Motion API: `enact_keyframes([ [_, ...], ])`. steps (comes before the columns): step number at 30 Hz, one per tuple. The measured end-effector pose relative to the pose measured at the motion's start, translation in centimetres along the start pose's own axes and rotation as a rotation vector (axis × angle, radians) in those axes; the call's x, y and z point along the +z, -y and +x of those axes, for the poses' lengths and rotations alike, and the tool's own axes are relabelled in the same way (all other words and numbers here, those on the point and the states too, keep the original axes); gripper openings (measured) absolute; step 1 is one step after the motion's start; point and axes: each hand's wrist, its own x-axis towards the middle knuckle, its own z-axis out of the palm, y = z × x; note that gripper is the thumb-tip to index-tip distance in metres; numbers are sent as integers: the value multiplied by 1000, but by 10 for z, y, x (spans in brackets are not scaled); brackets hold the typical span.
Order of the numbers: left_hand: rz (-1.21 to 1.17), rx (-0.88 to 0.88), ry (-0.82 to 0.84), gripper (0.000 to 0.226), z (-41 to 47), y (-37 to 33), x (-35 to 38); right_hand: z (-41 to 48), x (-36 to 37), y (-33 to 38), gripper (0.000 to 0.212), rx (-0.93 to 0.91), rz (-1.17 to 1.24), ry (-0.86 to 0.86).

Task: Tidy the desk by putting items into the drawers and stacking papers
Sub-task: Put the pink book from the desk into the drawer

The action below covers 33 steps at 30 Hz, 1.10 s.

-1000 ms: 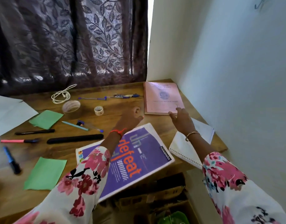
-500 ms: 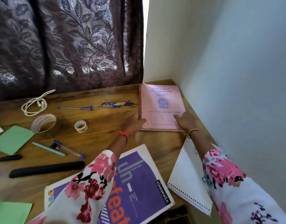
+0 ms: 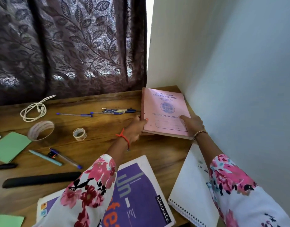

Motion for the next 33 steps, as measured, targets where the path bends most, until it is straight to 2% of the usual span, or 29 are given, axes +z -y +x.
enact_keyframes([
  [4, -75, 25, 55, 41, -17, -5, -2, -11, -9, 5, 65, 74, 141, 4],
  [7, -67, 49, 68, 40, -35, -4, -9, -30, -19, 7, 54, 92, 259, -34],
  [10, -80, 87, 75, 38, -66, 2, -18, -62, -27, 8, 53, 95, 302, -110],
  [16, -78, 189, 51, 39, -144, 28, -56, -173, -28, 8, 39, -2, 391, -196],
  [25, -40, 254, 31, 33, -289, 88, -135, -347, -4, -20, 21, -107, 506, -155],
  [30, -8, 225, 4, 31, -367, 123, -167, -414, 12, -41, 32, -41, 577, -131],
  [33, 10, 204, -60, 28, -398, 146, -185, -448, 19, -53, 25, -42, 581, -110],
])
